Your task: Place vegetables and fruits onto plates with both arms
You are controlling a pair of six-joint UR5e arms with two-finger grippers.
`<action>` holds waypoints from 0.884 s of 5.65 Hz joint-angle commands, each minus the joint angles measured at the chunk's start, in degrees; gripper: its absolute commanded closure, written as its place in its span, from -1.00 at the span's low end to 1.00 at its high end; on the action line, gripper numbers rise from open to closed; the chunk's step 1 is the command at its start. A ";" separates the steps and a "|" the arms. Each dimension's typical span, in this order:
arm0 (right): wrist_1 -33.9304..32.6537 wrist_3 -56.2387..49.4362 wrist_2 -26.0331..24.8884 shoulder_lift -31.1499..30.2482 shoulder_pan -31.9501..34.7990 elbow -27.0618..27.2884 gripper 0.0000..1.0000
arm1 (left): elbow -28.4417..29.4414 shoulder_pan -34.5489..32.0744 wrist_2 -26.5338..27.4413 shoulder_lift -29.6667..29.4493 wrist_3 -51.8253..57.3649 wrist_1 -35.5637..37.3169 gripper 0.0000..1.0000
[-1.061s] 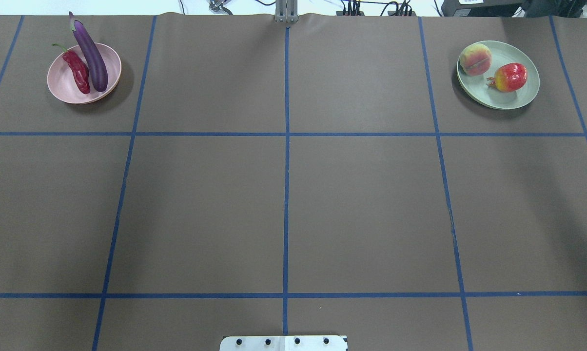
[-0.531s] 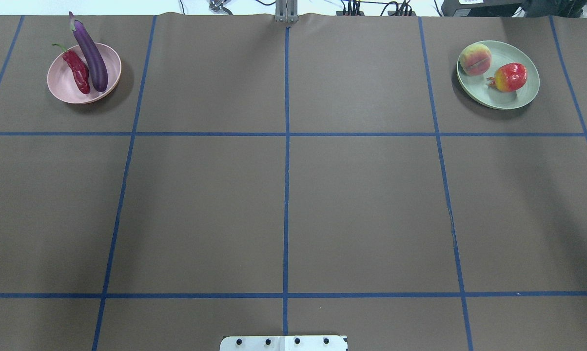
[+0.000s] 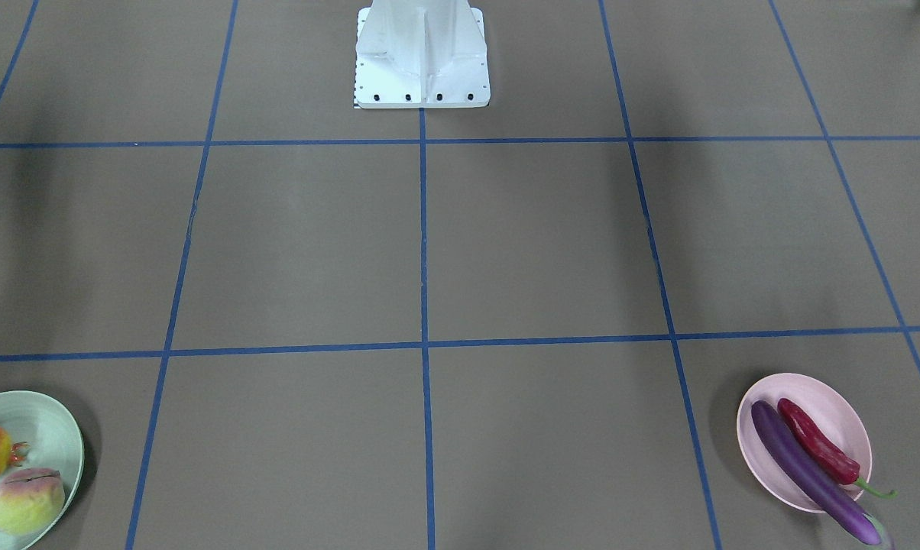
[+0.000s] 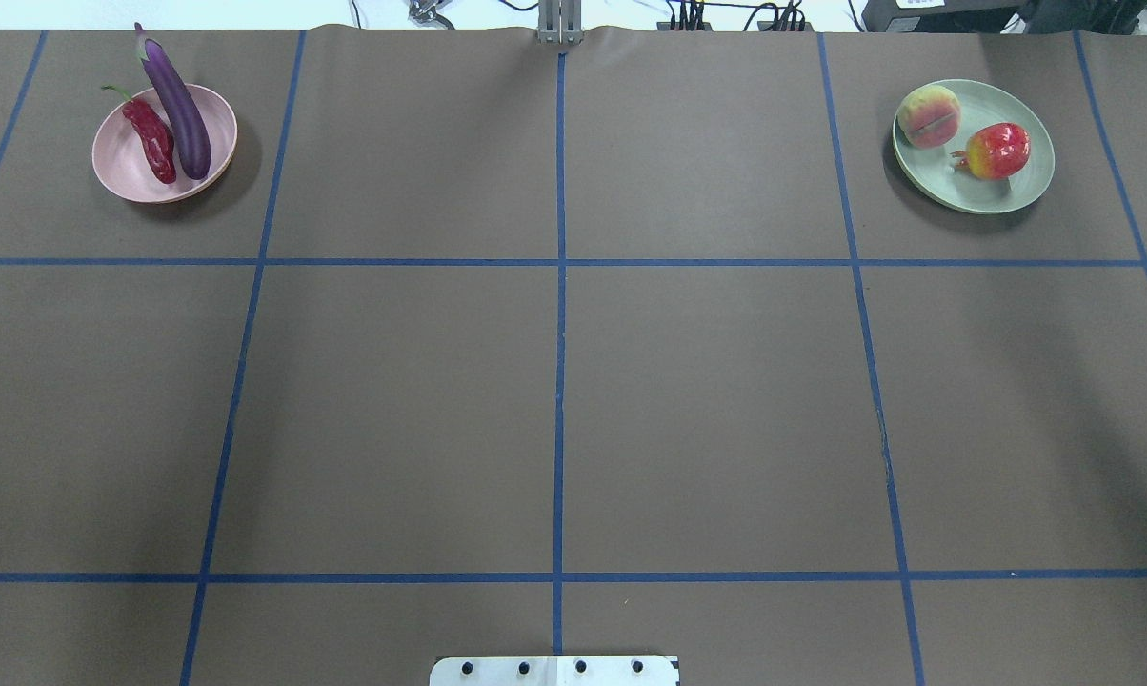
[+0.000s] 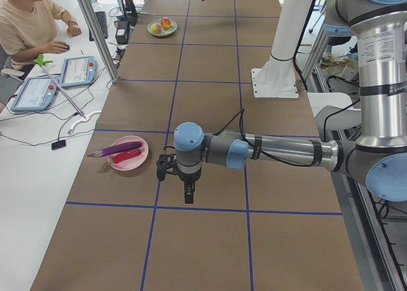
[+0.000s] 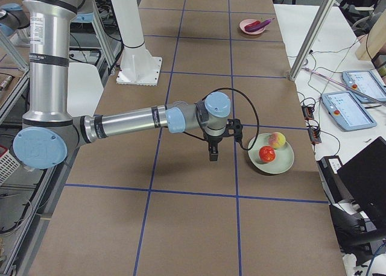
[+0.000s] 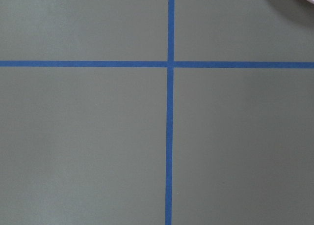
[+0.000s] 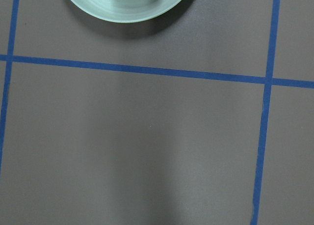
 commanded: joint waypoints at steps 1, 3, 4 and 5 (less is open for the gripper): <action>-6.44 -7.21 -0.32 1.44 2.00 0.27 -1.00 | 0.42 0.09 -2.36 -0.13 0.14 0.56 -1.00; -6.47 -7.33 -0.50 1.45 2.80 0.63 -1.00 | 0.16 -0.26 -1.15 -0.39 8.80 5.27 -1.00; -6.56 -8.63 -0.58 1.27 3.24 0.63 -1.00 | 0.15 -0.35 2.17 -0.48 8.84 5.49 -1.00; -6.56 -9.08 -1.54 0.75 3.42 0.54 -1.00 | 0.94 -0.61 3.24 -1.09 8.41 5.66 -1.00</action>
